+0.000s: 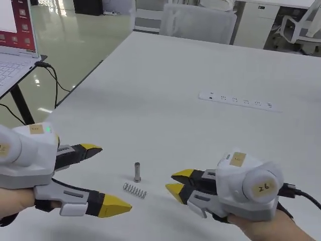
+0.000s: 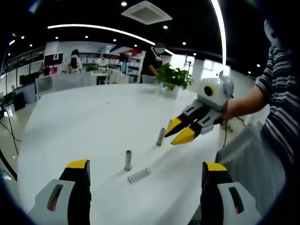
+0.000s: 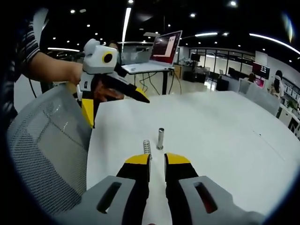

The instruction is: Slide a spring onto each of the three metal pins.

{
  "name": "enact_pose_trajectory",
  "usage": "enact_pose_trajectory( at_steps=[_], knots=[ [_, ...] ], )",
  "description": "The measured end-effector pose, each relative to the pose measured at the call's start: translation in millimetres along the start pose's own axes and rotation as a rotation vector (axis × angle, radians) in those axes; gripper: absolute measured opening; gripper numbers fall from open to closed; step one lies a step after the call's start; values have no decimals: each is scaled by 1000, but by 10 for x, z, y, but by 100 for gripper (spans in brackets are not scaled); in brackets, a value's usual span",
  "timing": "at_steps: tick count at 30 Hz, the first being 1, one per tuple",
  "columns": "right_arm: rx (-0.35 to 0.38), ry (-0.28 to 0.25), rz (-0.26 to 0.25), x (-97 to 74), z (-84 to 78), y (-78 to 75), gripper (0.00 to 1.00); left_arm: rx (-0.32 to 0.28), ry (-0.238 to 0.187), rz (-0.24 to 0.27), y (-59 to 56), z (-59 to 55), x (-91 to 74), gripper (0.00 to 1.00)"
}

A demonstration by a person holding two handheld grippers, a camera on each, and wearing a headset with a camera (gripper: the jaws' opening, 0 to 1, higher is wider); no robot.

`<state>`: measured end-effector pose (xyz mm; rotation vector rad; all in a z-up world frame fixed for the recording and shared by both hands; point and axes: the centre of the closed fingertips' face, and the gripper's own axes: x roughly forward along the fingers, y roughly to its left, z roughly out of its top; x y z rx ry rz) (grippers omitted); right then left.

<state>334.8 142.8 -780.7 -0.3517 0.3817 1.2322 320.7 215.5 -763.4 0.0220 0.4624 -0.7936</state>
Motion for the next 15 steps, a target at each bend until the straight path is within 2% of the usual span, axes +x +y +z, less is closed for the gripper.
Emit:
enact_pose_trajectory(
  at_steps=[11, 15],
  knots=[
    [-39, -17, 49, 231, 178, 159, 10, -8, 1, 11, 44, -31, -54, 96],
    [-48, -13, 62, 317, 194, 201, 10, -8, 1, 13, 51, -35, -60, 96]
  ],
)
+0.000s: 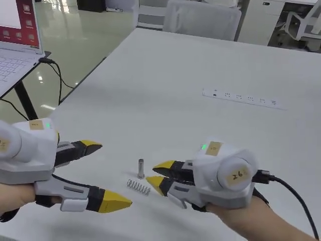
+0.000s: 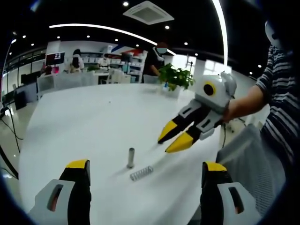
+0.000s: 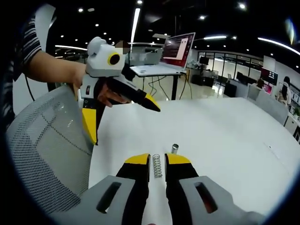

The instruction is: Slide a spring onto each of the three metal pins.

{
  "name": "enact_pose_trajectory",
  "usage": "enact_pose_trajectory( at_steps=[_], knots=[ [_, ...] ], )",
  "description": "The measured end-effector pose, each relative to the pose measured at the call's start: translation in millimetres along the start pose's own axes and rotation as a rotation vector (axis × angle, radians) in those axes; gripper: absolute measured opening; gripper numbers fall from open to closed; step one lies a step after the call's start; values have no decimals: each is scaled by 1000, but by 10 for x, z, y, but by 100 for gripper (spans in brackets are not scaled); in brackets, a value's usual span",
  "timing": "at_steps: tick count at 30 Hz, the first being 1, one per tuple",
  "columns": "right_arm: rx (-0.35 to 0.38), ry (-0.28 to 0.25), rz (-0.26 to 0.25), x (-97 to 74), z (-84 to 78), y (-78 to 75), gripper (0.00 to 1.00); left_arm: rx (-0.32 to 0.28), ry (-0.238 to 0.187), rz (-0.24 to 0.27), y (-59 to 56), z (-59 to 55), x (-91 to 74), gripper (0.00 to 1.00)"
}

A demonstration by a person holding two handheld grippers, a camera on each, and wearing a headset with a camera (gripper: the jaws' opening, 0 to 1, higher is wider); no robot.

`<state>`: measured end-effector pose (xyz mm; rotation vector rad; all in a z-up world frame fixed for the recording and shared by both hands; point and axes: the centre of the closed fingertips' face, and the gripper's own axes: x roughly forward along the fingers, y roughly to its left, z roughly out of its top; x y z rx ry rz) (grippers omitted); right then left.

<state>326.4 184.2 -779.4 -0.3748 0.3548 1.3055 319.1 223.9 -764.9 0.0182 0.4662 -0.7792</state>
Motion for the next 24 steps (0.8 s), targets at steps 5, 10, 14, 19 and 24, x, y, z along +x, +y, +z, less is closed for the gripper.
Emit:
enact_pose_trajectory(
  at_steps=[5, 10, 14, 19, 24],
  knots=[
    [-10, 31, 26, 144, -56, 46, 11, 2, -2, 0, 4, 13, -1, 96],
    [-26, 77, 37, 283, -179, 57, 11, 1, 2, -1, 5, 5, -4, 96],
    [-28, 118, 41, 367, -305, 48, 11, -1, 4, 1, 11, -9, -18, 96],
    [-24, 169, 10, 437, -457, -22, 13, -9, 3, 8, 28, -21, -40, 96],
    [-4, 182, 18, 490, -513, -25, 13, -13, 8, 11, 40, -49, -52, 96]
  ],
)
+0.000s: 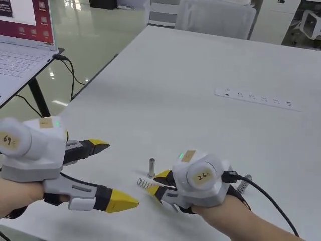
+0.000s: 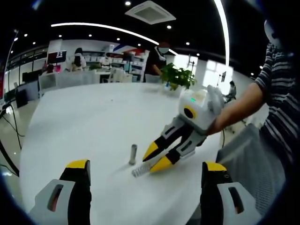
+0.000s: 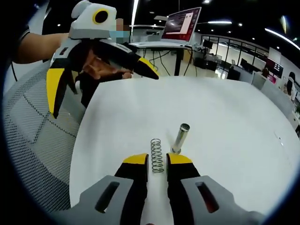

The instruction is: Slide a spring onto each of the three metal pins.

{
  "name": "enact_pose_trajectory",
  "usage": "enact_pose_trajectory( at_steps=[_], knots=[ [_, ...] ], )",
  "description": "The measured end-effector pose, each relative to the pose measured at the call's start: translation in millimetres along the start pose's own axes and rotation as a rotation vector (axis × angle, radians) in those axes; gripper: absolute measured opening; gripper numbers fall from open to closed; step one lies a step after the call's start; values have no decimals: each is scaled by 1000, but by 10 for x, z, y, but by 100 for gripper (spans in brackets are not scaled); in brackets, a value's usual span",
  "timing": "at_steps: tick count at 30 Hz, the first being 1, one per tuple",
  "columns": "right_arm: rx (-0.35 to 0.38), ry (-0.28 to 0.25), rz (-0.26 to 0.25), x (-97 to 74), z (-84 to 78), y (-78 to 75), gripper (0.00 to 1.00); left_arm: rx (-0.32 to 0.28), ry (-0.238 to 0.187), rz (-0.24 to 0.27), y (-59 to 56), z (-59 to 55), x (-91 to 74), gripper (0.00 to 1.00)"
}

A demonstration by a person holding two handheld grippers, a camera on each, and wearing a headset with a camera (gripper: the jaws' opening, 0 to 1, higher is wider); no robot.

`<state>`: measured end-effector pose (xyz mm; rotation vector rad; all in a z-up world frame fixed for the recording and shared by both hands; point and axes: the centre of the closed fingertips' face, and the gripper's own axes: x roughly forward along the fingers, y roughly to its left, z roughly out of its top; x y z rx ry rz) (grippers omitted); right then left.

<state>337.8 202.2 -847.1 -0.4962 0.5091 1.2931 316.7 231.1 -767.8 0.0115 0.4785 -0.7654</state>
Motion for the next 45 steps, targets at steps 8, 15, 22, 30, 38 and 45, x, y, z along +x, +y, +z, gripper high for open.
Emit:
enact_pose_trajectory(
  at_steps=[8, 15, 22, 30, 38, 45],
  knots=[
    [-10, 33, 5, 26, -146, 15, 8, -5, 0, 1, 5, 6, 2, 96],
    [-23, 29, 18, -71, -109, 44, 8, 1, 10, -9, -34, 0, 19, 95],
    [-43, -10, 43, -323, -17, 78, 8, 2, 10, -33, -102, 13, 57, 95],
    [-64, -17, 33, -613, -13, 18, 8, 4, 43, -83, -204, -51, 114, 92],
    [-100, -30, 48, -867, -26, 56, 8, -7, 80, -186, -397, -102, 157, 76],
    [-166, -2, 64, -1003, -170, 111, 8, 12, 88, -247, -553, -41, 286, 67]
  ],
)
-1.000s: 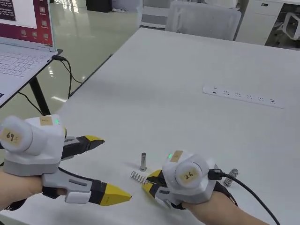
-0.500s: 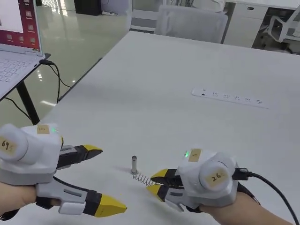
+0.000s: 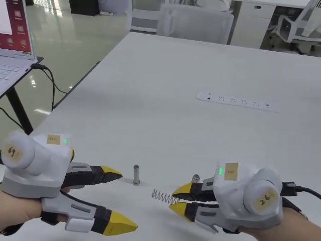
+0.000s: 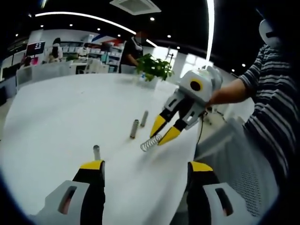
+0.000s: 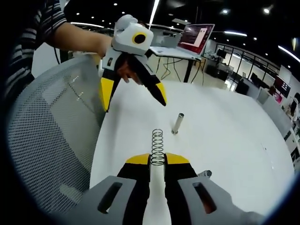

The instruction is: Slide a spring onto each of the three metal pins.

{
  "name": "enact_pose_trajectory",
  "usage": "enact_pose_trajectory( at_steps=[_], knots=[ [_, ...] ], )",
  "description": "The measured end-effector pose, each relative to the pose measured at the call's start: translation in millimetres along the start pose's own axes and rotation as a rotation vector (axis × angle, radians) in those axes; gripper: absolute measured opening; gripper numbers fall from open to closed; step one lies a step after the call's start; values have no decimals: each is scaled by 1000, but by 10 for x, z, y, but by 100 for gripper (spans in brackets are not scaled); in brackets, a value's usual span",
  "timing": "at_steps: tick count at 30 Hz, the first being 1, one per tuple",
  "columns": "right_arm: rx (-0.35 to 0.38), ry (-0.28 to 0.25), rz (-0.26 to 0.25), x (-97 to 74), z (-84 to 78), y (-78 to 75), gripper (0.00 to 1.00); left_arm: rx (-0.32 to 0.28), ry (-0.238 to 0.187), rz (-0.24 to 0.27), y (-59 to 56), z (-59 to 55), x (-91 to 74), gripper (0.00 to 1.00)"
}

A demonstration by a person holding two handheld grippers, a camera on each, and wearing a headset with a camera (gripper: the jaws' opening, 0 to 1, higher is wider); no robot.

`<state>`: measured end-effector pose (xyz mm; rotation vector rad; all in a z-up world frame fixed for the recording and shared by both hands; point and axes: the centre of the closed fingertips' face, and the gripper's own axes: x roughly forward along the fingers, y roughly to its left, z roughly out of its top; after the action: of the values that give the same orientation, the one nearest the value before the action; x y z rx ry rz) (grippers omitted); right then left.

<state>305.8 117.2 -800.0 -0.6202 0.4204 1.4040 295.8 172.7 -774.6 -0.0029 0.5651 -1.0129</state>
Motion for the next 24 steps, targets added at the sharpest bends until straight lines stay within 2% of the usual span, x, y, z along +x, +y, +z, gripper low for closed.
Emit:
enact_pose_trajectory(
  at_steps=[6, 15, 19, 24],
  knots=[
    [-30, 1, 18, -119, -79, 58, 8, 33, 11, -53, -102, 56, 181, 56],
    [-73, -14, 44, -261, -81, 91, 8, 94, 33, -128, -291, 123, 454, 41],
    [-70, -29, 54, -294, -57, 108, 8, 114, 27, -141, -321, 169, 523, 37],
    [-70, -39, 63, -330, -29, 120, 8, 142, 16, -168, -374, 219, 611, 26]
  ],
)
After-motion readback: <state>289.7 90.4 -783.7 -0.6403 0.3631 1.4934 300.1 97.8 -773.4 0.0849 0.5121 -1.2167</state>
